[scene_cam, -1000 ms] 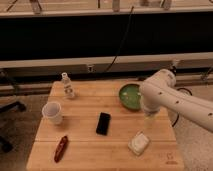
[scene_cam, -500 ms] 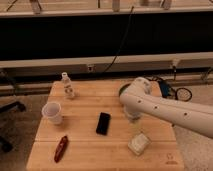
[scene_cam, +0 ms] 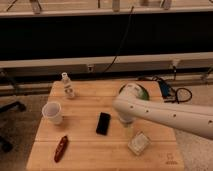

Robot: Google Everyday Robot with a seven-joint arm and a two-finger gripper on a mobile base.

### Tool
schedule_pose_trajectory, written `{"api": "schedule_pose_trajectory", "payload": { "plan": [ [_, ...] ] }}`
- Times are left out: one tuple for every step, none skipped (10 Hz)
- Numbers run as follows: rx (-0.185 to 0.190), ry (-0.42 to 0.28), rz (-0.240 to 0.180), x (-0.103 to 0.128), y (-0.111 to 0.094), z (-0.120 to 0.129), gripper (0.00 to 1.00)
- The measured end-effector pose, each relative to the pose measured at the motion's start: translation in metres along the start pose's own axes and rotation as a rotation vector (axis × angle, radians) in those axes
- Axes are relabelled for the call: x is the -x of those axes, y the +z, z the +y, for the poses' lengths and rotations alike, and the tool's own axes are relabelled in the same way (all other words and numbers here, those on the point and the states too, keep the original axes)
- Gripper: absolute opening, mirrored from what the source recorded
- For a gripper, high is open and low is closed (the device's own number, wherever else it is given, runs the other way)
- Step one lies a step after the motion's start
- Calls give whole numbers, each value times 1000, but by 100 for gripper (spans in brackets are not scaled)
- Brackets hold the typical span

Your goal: Push the eraser across the table

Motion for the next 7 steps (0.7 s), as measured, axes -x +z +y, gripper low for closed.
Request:
{"api": "schedule_pose_trajectory", "payload": {
  "plan": [
    [4,0,0,2,5,1,46],
    [4,1,0,2,5,1,39],
    [9,10,-2,1,4,0,27],
    [15,12,-1,3,7,-1,17],
    [22,4,0,10,16,-3,7],
    [27,-4,5,17,28,-7,2],
    [31,-9,6,24,42,-11,1]
  ]
}}
